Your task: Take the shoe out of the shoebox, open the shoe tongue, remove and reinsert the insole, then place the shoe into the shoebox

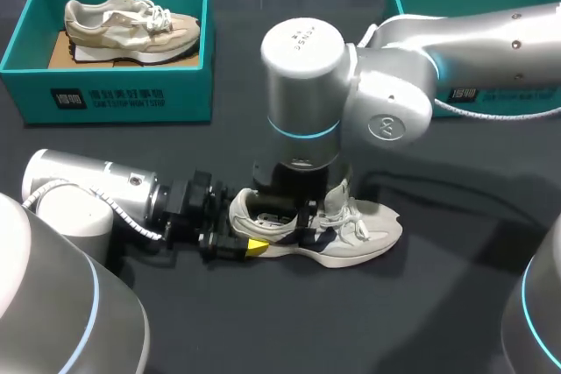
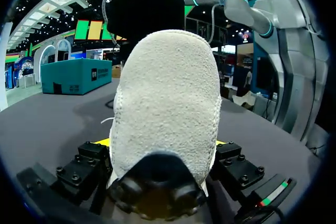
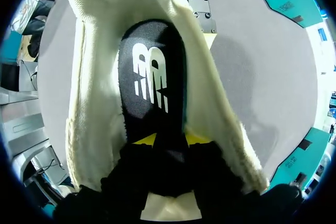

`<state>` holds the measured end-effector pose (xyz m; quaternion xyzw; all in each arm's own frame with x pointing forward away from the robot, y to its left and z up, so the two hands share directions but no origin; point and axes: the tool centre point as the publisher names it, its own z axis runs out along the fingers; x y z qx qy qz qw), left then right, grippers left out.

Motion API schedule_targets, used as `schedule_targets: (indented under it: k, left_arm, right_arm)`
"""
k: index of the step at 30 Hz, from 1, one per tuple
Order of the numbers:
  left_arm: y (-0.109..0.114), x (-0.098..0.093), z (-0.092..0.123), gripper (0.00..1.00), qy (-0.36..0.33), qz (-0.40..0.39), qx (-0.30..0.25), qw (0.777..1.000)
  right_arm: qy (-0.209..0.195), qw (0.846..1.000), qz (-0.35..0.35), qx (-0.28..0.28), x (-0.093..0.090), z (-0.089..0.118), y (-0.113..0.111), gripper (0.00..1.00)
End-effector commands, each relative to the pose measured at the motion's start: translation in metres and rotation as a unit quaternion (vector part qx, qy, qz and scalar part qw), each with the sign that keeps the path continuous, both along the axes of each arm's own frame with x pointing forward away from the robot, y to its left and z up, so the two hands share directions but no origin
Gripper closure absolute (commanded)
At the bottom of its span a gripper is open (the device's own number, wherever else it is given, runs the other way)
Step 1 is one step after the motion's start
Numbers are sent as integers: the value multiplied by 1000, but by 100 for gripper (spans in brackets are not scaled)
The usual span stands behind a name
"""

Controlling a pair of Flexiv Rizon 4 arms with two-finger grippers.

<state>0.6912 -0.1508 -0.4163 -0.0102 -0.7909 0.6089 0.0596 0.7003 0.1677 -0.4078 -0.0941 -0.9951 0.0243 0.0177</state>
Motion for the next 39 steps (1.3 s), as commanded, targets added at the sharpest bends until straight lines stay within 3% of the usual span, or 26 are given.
schedule_targets:
  k: [1, 9, 14, 25, 39]
  left_arm:
    - [0, 0, -1, 100, 0, 1, 0, 1000]
    - [0, 0, -1, 100, 0, 1, 0, 1000]
    - [0, 0, -1, 100, 0, 1, 0, 1000]
    - [0, 0, -1, 100, 0, 1, 0, 1000]
    - [0, 0, -1, 100, 0, 1, 0, 1000]
  right_arm:
    - [11, 1000, 0, 1, -12, -34, 1, 100]
    - [22, 1000, -7, 7, -25, -36, -4, 100]
    - [16, 1000, -3, 20, -28, -27, -6, 100]
    - [-27, 993, 41, 105, -22, 7, -19, 100]
    - [-73, 970, 123, 197, -13, 32, -28, 100]
